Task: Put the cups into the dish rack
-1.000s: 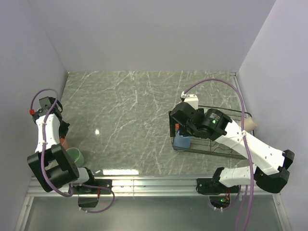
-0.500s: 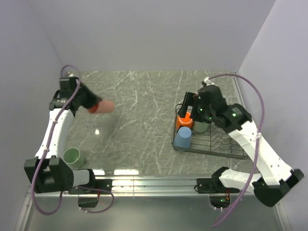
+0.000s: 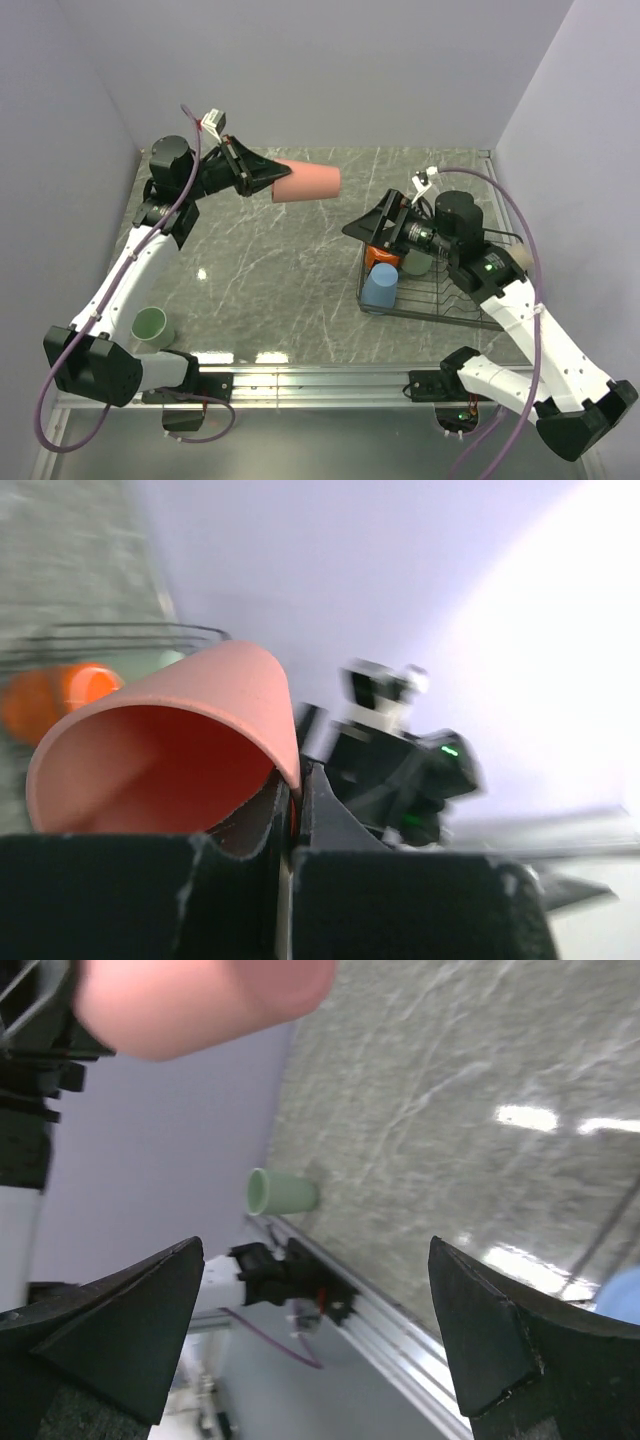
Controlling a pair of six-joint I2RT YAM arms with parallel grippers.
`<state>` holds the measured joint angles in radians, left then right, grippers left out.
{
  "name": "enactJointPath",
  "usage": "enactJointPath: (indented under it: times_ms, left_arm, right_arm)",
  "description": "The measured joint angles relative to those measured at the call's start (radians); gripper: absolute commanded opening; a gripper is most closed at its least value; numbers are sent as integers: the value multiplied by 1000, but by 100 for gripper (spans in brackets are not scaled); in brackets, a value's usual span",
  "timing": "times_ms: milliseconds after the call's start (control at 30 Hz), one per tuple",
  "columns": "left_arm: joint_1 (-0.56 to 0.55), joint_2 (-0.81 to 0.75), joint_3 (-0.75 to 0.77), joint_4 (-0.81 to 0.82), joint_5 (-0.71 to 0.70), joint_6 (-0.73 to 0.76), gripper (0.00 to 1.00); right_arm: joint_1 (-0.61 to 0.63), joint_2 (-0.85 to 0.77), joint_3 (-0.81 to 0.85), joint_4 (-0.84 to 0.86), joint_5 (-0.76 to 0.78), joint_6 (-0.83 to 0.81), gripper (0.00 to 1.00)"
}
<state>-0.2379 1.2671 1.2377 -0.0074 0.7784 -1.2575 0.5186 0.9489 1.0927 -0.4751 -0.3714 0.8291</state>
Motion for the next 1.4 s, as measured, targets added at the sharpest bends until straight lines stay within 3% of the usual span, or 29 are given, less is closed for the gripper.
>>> enactJointPath:
  times_ms: [167,400,700,733,833,867,933,967,1000,1033,1133,1167,1200,1233,1267,1300,1400]
  left_arm:
    - [-45,0,0,149,76,-144,0]
    - [-97,0,-27,274,98,-256,0]
    - [-188,0,-48,314,87,-301,0]
    - [-196,0,-49,317,87,-301,0]
    - [-214,0,-49,314,76,-299,0]
    - [-217,-1,-49,310,69,-296,0]
    - [-222,-4,-49,307,58,-291,0]
    - [-225,-7,-50,298,53,-286,0]
    - [-229,-10,-50,290,49,-278,1]
    - [-232,-14,-50,275,42,-270,3]
    - [-245,-29,-50,219,30,-223,27]
    - [-248,-35,-46,171,22,-195,43]
    - [-247,-40,-41,114,7,-158,48]
    - [-246,-41,-33,61,-10,-124,68]
    - [-244,-41,-21,-8,-31,-85,68]
    - [-245,-41,3,-97,-65,-37,78]
    - [-240,-42,63,-324,-179,99,87]
  right_arm:
    - [-2,0,-107,213,-58,157,100]
    - [-2,3,-120,470,-86,294,100]
    - [-2,35,-116,570,-84,343,97]
    - [-2,35,-116,571,-83,345,93]
    - [-2,29,-116,573,-80,348,68]
    - [-3,24,-116,570,-80,348,48]
    - [-5,13,-117,560,-78,349,28]
    - [-6,5,-117,554,-73,345,12]
    - [-6,-3,-117,542,-70,341,5]
    - [-6,-10,-117,532,-66,338,0]
    - [-6,-34,-116,485,-63,319,0]
    - [-6,-43,-115,464,-59,305,0]
    - [-7,-54,-112,436,-52,291,0]
    - [-10,-66,-106,406,-39,276,0]
    - [-16,-78,-92,354,-26,253,0]
    - [-21,-87,-79,308,-16,233,0]
    - [-55,-113,-9,156,22,164,0]
